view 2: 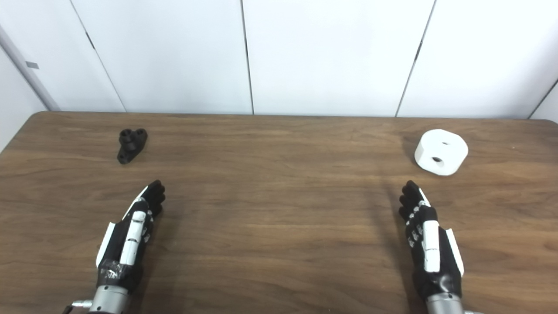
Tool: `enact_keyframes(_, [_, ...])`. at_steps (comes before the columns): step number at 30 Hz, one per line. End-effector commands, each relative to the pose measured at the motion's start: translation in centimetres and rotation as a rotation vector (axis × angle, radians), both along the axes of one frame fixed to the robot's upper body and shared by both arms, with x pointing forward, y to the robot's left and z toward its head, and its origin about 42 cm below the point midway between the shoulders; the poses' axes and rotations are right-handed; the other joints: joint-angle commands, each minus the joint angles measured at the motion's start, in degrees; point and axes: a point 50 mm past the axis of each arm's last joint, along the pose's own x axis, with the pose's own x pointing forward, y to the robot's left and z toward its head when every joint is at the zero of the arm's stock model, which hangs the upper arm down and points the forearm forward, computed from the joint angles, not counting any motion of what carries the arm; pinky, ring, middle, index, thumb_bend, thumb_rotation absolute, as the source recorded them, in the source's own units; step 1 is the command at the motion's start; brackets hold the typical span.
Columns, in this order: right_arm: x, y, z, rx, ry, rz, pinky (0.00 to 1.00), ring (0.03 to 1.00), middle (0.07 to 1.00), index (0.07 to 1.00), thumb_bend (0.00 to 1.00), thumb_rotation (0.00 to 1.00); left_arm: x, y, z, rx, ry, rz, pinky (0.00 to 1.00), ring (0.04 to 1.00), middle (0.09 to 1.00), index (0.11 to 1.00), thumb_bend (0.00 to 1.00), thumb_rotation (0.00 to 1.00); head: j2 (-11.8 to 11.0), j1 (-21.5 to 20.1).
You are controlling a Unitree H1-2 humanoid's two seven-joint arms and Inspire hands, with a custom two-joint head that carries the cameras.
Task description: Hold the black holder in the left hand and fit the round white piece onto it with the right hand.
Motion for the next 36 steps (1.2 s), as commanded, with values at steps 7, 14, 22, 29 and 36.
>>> enact_keyframes(7, [-1.6, 0.3, -0.2, 0.002, -0.003, -0.016, 0.99, 0.956, 0.946, 0.931, 0.61, 0.97, -1.7, 0.0, -0.6, -0.023, 0.009, 0.009, 0.96, 0.938, 0.924, 0.922, 0.35, 0.85, 0.0, 0.3])
enact_keyframes(14, [-1.7, -0.2, -0.3, -0.014, -0.002, -0.023, 0.98, 0.95, 0.945, 0.934, 0.61, 0.98, -1.8, -0.4, -0.7, -0.017, 0.013, 0.002, 0.97, 0.941, 0.927, 0.922, 0.35, 0.84, -1.2, 4.1])
enact_keyframes(22, [-2.0, -1.7, -0.7, -0.002, 0.011, 0.0, 1.0, 0.982, 0.972, 0.96, 0.57, 1.0, -2.0, -2.2, -1.4, 0.001, 0.01, 0.004, 0.94, 0.923, 0.913, 0.905, 0.37, 0.78, -5.7, 12.5])
enact_keyframes(29, [-1.9, -2.3, -1.4, -0.015, 0.006, 0.022, 1.0, 0.999, 0.983, 0.966, 0.62, 1.0, -1.9, -3.2, -2.1, 0.015, 0.014, -0.004, 0.96, 0.944, 0.923, 0.914, 0.43, 0.78, -8.0, 15.4])
enact_keyframes(36, [-1.8, -2.5, -2.2, -0.021, 0.023, -0.003, 0.98, 0.957, 0.939, 0.917, 0.65, 0.95, -1.9, -3.4, -2.5, 0.012, 0.02, 0.002, 0.96, 0.935, 0.919, 0.907, 0.45, 0.74, -8.8, 15.7])
